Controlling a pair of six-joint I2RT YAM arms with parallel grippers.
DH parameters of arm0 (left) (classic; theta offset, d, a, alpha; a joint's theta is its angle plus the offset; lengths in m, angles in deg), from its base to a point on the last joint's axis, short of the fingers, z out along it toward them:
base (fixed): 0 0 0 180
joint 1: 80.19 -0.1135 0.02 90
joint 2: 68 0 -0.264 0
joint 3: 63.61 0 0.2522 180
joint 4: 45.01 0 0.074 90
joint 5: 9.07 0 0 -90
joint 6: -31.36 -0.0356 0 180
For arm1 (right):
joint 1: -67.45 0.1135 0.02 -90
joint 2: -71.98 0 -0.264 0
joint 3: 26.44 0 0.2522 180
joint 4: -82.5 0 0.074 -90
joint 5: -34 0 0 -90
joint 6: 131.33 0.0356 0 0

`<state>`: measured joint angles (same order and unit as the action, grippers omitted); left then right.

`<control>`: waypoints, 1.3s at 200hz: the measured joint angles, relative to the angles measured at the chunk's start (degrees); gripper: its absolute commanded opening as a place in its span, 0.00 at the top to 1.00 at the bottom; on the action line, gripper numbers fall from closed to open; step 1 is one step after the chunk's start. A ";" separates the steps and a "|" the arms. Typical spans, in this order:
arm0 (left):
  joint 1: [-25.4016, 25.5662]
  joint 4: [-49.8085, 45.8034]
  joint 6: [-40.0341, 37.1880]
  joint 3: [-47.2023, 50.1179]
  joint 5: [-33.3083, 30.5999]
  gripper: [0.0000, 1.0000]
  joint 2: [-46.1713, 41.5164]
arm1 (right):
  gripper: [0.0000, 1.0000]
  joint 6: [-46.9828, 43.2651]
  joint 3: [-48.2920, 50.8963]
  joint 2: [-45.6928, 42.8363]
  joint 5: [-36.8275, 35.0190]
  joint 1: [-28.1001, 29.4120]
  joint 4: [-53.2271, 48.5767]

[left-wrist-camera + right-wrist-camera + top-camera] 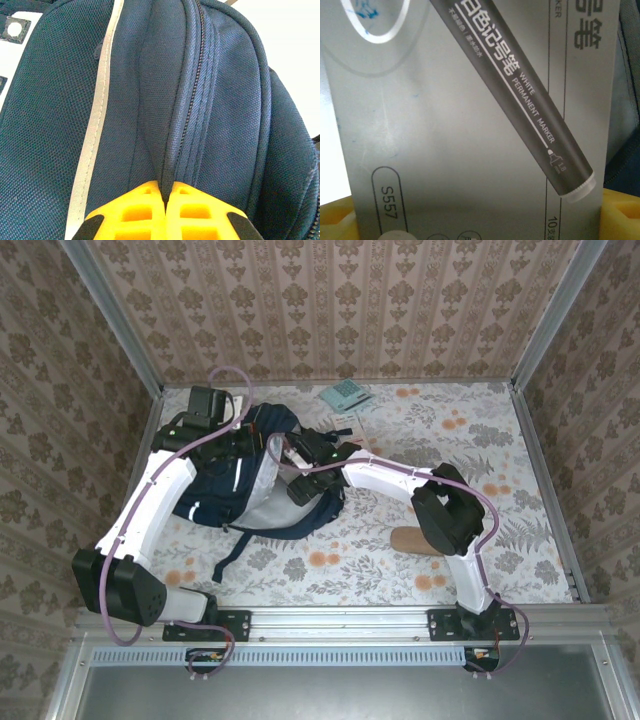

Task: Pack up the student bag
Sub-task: Place the pencil case in the student bag.

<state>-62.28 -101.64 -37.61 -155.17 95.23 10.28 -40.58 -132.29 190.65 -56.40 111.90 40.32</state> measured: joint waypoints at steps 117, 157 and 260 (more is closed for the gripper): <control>-1.16 -0.37 0.00 0.02 0.92 1.00 -0.37 | 0.15 -8.59 3.02 -0.13 -4.28 -0.04 0.72; -1.20 -0.35 0.00 0.02 1.27 1.00 -0.76 | 0.13 -11.87 4.72 -0.55 -6.84 -1.44 0.85; -1.51 -0.09 0.00 0.04 2.05 1.00 -0.79 | 0.01 -10.27 1.03 -0.02 -11.80 -2.32 -1.90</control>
<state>-63.79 -101.73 -37.61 -155.13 97.29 9.49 -50.85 -131.27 190.63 -68.21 109.58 38.41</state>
